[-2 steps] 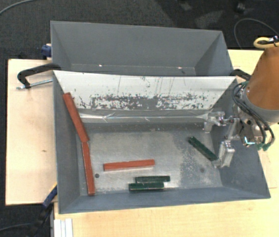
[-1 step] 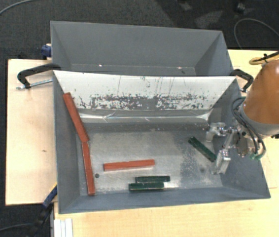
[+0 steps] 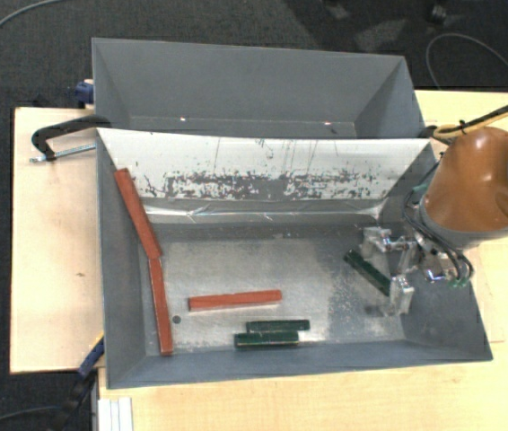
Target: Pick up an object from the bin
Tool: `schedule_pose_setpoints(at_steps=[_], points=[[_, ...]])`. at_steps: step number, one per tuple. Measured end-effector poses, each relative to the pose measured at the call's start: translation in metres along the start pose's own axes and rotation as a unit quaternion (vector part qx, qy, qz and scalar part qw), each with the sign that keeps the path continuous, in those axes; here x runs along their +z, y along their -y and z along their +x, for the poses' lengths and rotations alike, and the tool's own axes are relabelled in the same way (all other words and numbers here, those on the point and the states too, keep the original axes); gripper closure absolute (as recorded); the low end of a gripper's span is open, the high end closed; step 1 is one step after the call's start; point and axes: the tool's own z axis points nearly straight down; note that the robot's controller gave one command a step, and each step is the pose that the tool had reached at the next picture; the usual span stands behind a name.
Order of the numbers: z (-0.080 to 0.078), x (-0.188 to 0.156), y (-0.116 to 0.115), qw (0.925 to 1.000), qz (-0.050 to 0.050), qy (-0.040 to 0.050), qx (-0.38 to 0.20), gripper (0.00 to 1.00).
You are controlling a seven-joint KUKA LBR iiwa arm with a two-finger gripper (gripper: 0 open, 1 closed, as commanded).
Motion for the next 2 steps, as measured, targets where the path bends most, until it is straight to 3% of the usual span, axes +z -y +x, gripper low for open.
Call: schedule_pose_setpoints(at_steps=[1,2], points=[[-0.003,-0.004,-0.004,1.0,-0.003,0.0038,-0.001,1.0],[-0.004,-0.137,-0.03,1.0,0.002,0.0059,-0.008,1.0]])
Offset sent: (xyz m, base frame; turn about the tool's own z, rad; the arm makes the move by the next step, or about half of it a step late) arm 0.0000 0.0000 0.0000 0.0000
